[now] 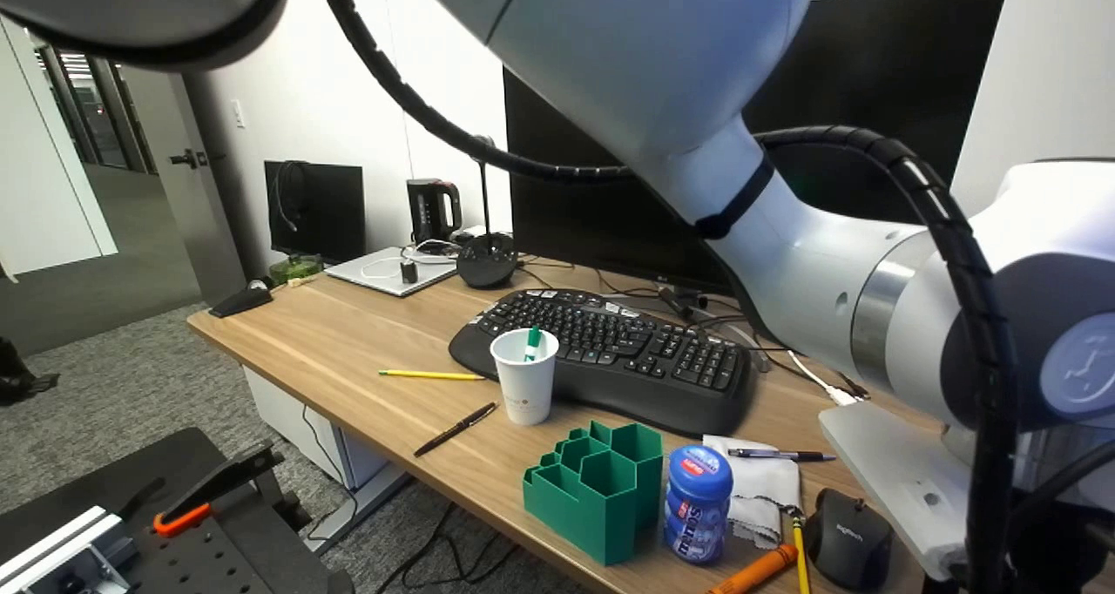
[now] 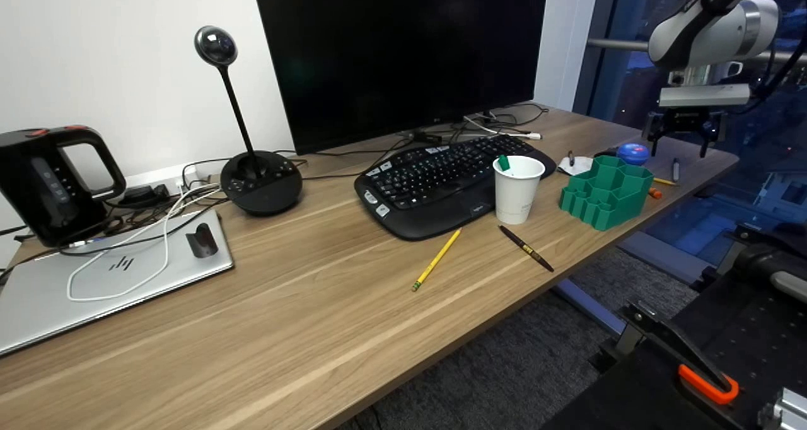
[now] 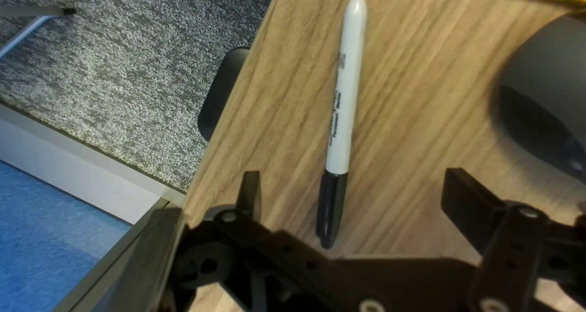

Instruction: Put the pen in the green purse

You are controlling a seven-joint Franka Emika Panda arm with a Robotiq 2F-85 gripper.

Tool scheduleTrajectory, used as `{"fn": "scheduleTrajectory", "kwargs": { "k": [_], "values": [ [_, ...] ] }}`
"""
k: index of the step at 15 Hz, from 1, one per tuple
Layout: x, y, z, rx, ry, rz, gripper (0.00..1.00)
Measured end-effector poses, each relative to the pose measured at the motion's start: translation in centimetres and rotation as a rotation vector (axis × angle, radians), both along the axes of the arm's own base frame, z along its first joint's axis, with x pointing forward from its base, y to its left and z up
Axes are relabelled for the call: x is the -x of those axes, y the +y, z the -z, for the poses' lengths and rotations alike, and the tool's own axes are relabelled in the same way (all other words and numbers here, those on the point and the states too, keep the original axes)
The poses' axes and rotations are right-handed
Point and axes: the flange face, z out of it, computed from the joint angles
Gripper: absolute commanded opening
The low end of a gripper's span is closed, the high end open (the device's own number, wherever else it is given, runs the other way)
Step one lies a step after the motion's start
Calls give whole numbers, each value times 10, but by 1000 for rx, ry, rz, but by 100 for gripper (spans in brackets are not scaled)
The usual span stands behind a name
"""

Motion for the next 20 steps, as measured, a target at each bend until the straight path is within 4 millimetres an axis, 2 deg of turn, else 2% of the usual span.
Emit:
{"fn": "scheduleTrajectory", "kwargs": {
  "k": [3,4,13,14,16,20],
  "values": [
    [-4,-2,15,19,29,8,92],
    [-4,-3,18,24,38,9,73],
    [-10,-10,22,64,120,7,4],
    [-11,-10,22,66,122,11,0],
    [-12,-13,21,64,127,25,5],
    [-15,-21,11,63,119,43,5]
  ]
}}
